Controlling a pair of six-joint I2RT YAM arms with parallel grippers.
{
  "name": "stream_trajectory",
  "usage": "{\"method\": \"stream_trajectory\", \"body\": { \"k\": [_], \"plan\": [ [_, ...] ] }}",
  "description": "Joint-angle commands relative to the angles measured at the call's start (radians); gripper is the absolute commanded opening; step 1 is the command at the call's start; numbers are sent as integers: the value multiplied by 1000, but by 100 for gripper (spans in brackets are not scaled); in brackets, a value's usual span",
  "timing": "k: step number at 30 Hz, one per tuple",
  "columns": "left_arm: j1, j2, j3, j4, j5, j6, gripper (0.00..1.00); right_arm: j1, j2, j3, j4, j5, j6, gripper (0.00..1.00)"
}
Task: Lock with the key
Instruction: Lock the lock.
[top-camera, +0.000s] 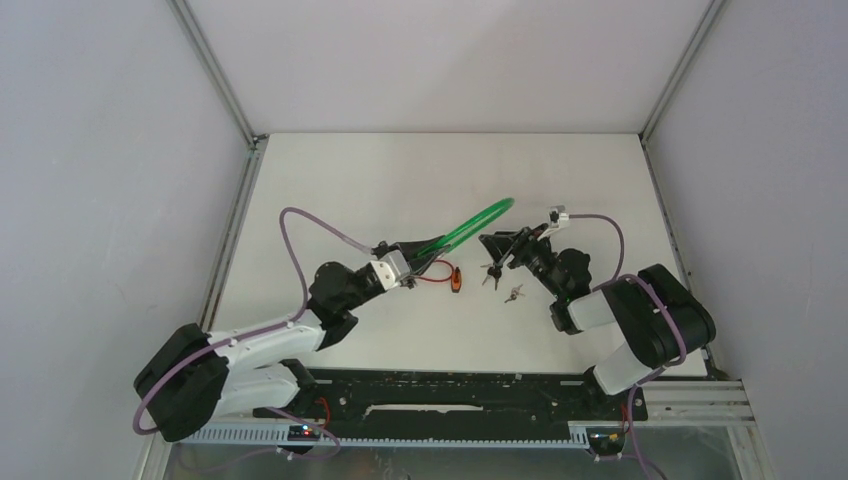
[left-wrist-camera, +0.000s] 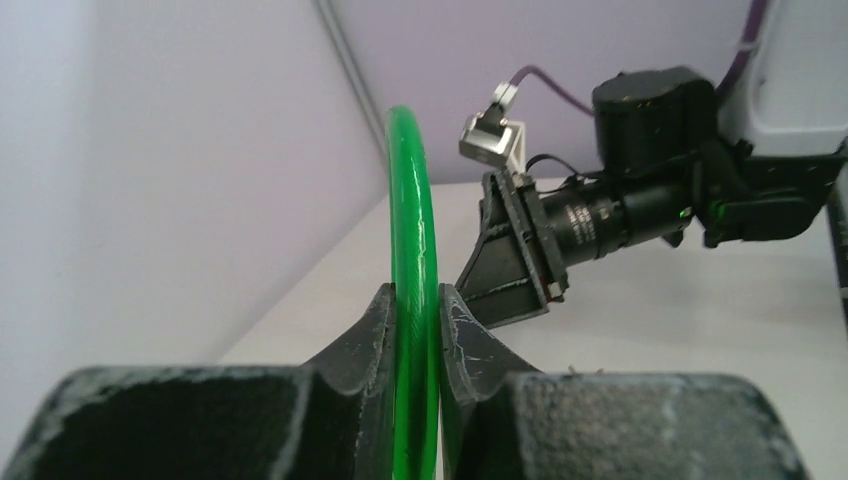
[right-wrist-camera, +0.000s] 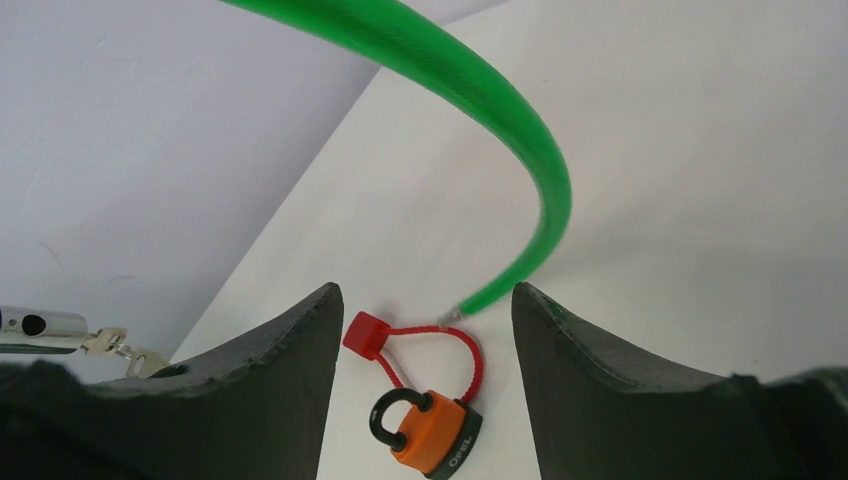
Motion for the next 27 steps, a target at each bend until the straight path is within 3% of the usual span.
{"method": "stream_trajectory", "body": {
  "k": [1, 7, 19, 27],
  "plan": [
    [-4, -12, -1, 232, 80, -65, 0, -3, 16, 3, 162, -23, 23, 65],
    [-4, 18, 9, 360, 118, -128, 0, -4, 4, -18, 154, 41, 3, 65],
    [-5, -61, 23, 272, -75, -105, 0, -11, -93, -22, 16, 86, -24, 63],
    [-5, -68, 70, 223, 31, -138, 0, -12, -45, 1, 49, 36, 6, 64]
  ]
}}
